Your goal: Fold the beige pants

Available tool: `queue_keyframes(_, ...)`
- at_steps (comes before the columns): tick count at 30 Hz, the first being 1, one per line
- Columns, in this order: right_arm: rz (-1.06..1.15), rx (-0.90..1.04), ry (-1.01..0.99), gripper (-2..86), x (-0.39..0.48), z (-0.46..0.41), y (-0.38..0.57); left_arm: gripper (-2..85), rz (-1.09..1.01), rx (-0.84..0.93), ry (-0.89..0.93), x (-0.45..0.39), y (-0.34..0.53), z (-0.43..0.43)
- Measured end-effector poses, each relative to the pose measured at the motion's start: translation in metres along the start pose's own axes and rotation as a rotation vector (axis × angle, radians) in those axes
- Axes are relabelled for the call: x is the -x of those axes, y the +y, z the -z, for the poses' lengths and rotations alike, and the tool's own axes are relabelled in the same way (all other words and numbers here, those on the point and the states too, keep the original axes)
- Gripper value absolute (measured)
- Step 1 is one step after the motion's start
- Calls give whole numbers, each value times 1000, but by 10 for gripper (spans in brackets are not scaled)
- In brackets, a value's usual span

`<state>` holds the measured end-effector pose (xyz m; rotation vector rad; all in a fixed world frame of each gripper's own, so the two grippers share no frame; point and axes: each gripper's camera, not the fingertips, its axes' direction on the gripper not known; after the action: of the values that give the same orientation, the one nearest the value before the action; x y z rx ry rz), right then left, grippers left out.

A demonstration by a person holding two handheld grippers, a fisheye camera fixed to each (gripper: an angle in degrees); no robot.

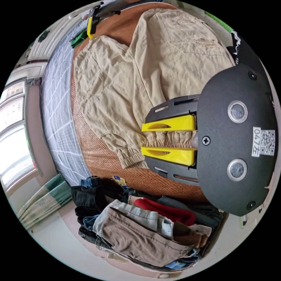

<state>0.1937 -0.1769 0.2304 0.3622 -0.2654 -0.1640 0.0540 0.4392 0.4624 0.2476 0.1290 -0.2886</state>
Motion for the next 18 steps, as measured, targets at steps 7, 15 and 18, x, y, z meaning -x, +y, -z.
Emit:
queue_keyframes(7,-44,9,19,10,-17,17,-5,91,-5,-72,49,13,-17,8)
queue_keyframes(15,13,-44,-15,46,-13,-1,-52,73,-85,-91,14,-14,-135,-40)
queue_keyframes(18,10,-22,-15,55,-14,-15,-67,70,-103,-16,53,-25,-170,-96)
